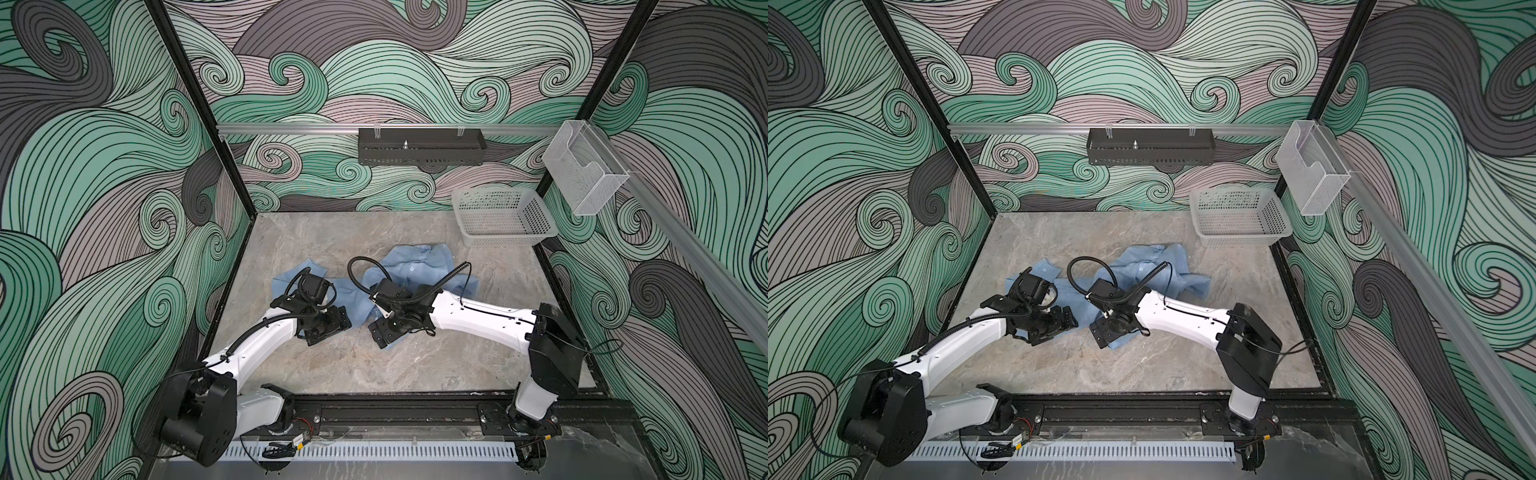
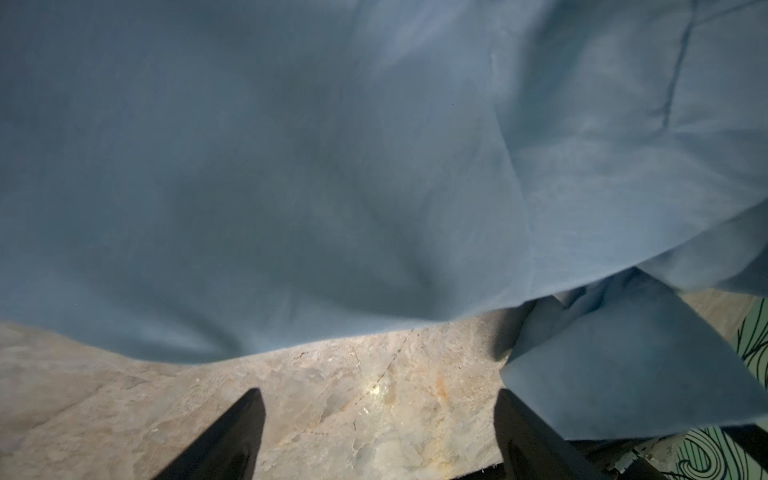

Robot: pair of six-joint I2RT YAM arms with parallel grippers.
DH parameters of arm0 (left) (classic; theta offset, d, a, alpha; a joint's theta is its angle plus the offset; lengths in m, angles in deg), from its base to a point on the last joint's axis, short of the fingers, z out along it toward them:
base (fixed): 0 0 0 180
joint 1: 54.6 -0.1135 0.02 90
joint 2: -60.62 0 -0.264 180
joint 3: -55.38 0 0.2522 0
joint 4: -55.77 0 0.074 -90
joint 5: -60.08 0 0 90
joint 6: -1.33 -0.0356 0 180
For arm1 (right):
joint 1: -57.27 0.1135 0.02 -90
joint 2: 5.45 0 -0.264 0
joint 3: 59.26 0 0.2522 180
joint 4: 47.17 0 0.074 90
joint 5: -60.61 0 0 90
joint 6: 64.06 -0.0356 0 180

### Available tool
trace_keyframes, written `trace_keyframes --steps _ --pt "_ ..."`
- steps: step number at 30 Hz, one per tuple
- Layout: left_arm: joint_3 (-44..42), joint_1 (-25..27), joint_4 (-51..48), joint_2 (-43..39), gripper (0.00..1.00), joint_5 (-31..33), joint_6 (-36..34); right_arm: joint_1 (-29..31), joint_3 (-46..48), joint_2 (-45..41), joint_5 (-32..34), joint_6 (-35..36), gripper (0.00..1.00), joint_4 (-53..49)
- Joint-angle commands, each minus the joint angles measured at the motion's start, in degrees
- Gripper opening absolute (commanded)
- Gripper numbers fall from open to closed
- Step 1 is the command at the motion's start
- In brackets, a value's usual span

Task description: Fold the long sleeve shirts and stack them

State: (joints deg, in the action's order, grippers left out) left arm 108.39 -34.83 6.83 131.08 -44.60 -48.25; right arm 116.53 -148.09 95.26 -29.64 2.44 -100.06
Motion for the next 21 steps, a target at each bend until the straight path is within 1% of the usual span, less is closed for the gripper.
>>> trace_keyframes --steps 1,2,3,4,5,6,7,8,9,11,12,13,15,16,19,21 --pt "-0.36 0.45 4.33 2.16 0.88 -0.48 2.84 -0.17 -0.78 2.56 -0.03 -2.41 0.82 2.71" --pt "-0.53 0.49 4.69 3.05 0.88 -0.04 2.82 -0.36 -0.71 3.41 0.35 -2.42 0.74 2.82" --pt "-0.57 0.45 5.12 3.99 0.87 0.25 2.74 -0.77 -0.63 4.11 0.72 -2.50 0.62 2.90" --pt "-0.49 0.45 5.48 4.86 0.86 0.22 2.71 -1.20 -0.31 4.43 0.90 -2.72 0.49 2.98" --pt "-0.34 0.45 6.06 5.84 0.85 0.35 2.72 -1.72 0.19 4.37 1.11 -3.01 0.31 3.20" --pt "-0.29 0.45 6.82 6.82 0.84 0.50 2.64 -2.20 0.88 3.92 1.61 -3.16 0.21 3.46" --pt "-0.02 0.47 7.20 7.84 0.82 0.96 2.26 -2.84 1.42 3.12 1.74 -3.21 0.13 3.45" --pt "0.75 0.36 6.87 9.11 0.78 2.09 1.98 -3.61 2.05 1.98 1.67 -3.08 0.06 3.46" --pt "1.91 0.37 5.91 10.42 0.73 3.42 1.49 -4.47 2.92 0.37 1.66 -2.90 0.00 3.46" --pt "4.48 0.23 4.43 13.24 0.58 5.73 0.07 -6.32 4.72 -4.08 1.30 -2.03 0.00 3.32" --pt "5.60 0.06 3.71 13.86 0.48 6.99 -0.60 -7.36 5.82 -6.95 0.64 -1.05 0.00 3.08" --pt "6.61 -0.33 3.34 14.11 0.37 7.89 -1.22 -8.17 6.71 -9.46 0.60 -0.18 0.00 2.76" --pt "8.79 -1.44 1.98 13.80 0.11 9.36 -2.80 -10.25 8.55 -15.65 -0.87 2.52 0.00 1.79" --pt "9.90 -2.03 1.17 13.39 0.01 9.93 -3.50 -11.15 9.32 -18.54 -1.53 3.60 0.00 1.25" --pt "12.94 -3.98 -1.11 11.46 0.00 11.07 -5.63 -13.92 11.39 -27.45 -4.34 7.51 0.00 -0.29" --pt "15.12 -5.22 -2.97 7.45 0.00 11.12 -6.59 -15.64 11.86 -32.81 -6.97 9.44 0.00 -1.49"
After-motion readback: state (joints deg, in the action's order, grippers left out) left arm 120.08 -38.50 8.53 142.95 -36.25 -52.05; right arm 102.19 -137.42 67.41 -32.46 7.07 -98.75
